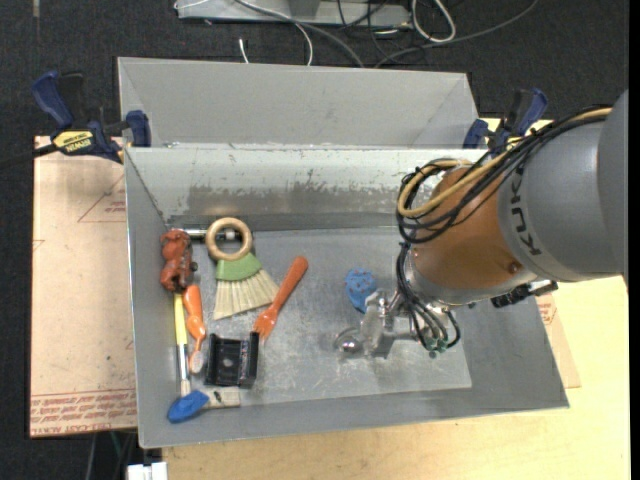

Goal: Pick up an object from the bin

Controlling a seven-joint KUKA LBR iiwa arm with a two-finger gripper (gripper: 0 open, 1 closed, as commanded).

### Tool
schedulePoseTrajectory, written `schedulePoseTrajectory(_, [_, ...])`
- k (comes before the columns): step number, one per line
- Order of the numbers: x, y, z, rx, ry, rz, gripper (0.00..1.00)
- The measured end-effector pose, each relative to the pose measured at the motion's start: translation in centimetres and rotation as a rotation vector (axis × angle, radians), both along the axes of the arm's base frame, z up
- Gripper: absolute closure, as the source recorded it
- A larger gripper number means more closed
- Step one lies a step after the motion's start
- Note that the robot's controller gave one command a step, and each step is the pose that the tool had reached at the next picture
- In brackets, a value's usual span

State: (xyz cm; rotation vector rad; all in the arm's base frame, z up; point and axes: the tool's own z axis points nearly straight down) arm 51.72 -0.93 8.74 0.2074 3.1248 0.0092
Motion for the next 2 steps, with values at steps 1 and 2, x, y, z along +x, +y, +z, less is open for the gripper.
schedulePoseTrajectory(1, [0.1,0.0,2.0,0.0,-0.004,0.0,1.0])
schedulePoseTrajectory(2, [0.1,0.0,3.3,0.001,-0.003,0.001,1.0])
